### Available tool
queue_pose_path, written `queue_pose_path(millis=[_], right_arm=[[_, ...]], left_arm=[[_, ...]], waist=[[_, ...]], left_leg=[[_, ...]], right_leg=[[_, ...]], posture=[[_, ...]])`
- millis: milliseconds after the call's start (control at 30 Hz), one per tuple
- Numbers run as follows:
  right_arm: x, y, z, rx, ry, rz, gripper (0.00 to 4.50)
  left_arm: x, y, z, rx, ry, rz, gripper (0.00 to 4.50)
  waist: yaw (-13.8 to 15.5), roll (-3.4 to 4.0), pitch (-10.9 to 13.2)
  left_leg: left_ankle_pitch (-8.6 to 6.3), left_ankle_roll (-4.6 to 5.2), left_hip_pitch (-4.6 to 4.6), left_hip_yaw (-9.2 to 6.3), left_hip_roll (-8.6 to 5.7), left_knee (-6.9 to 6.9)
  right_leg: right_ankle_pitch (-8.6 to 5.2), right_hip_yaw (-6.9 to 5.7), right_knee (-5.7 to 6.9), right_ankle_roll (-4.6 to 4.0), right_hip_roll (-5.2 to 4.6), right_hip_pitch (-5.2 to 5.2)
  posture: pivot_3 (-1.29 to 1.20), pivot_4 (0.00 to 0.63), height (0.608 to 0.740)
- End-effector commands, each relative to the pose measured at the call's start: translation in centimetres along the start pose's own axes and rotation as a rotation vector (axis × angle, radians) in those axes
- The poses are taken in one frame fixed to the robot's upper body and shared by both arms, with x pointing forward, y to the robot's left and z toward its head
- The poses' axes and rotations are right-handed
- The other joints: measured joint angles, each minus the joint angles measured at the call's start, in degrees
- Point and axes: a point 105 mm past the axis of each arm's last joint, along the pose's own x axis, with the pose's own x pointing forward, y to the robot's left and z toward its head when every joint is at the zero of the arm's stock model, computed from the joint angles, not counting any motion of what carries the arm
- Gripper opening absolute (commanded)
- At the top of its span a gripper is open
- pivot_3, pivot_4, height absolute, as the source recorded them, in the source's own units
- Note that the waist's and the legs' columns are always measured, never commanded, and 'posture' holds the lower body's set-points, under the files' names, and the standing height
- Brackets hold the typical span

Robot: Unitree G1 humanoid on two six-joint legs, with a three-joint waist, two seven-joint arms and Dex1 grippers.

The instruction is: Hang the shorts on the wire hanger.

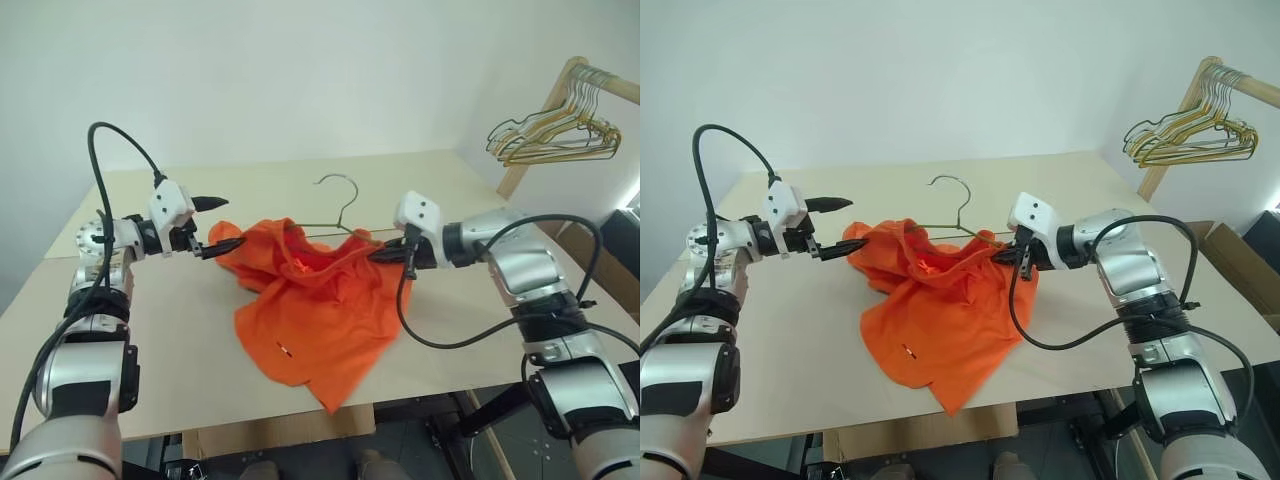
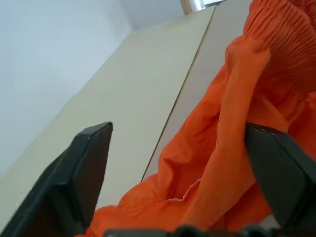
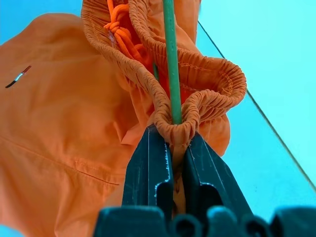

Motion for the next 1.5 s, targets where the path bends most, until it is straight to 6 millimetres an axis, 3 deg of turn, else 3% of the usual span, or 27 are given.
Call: queue_pose_path(millis=[33,300,533,733,1100,1233,1500], right_arm=[[-2.6,-1.0,1.1,0.027,-0.005,-0.082,0.03],[-8.4,-2.2,0.2,0.194,0.077,-0.261,0.03],[-11.6,-3.2,-0.2,0.299,0.126,-0.42,0.03],[-14.3,-3.8,-1.6,0.405,0.174,-0.625,0.03],[-18.0,-4.5,-3.2,0.577,0.103,-1.003,0.03],[-19.7,-4.5,-4.6,0.7,0.17,-1.115,0.03],[-24.8,-5.7,-7.2,0.872,0.266,-1.482,0.03]], left_arm=[[-0.7,1.9,2.1,0.052,-0.05,0.067,4.5],[-0.3,1.4,4.3,0.046,-0.19,0.047,4.5],[0.3,-1.1,8.0,-0.025,-0.438,-0.076,4.5],[1.1,-2.4,9.4,-0.022,-0.488,-0.102,4.5],[1.9,-2.9,9.3,-0.025,-0.49,-0.107,4.5],[2.2,-3.3,9.5,-0.025,-0.503,-0.13,4.5],[3.2,-4.3,9.9,-0.033,-0.532,-0.16,4.5]], waist=[[-0.05,0.0,0.0],[-0.36,0.0,0.0],[-2.57,0.04,0.0],[-4.2,0.04,-0.01],[-6.32,0.07,-0.02],[-7.43,0.1,-0.02],[-8.38,0.17,-0.04]], left_leg=[[0.0,0.0,-0.02,0.0,0.0,0.0],[-0.01,0.0,-0.11,0.03,0.0,0.0],[-0.01,0.0,-0.05,0.07,0.02,0.0],[-0.01,0.0,0.0,0.02,0.02,0.0],[0.0,0.0,0.15,0.01,0.0,0.0],[0.0,0.0,0.13,-0.06,-0.02,0.0],[-0.01,0.0,0.16,-0.06,-0.03,-0.01]], right_leg=[[0.0,-0.01,-0.01,0.0,0.0,-0.01],[-0.01,-0.02,-0.09,0.01,-0.04,-0.05],[-0.01,0.04,-0.05,0.02,-0.04,-0.03],[-0.01,0.08,-0.05,0.03,-0.05,0.01],[0.01,0.17,-0.03,0.08,-0.07,0.14],[0.01,0.23,-0.05,0.11,-0.11,0.13],[0.02,0.28,-0.07,0.15,-0.1,0.14]], posture=[[-0.07,0.0,0.74],[-0.11,0.0,0.74],[-0.14,0.0,0.74],[-0.16,0.0,0.74],[-0.2,0.0,0.74],[-0.21,0.0,0.74],[-0.22,0.0,0.74]])
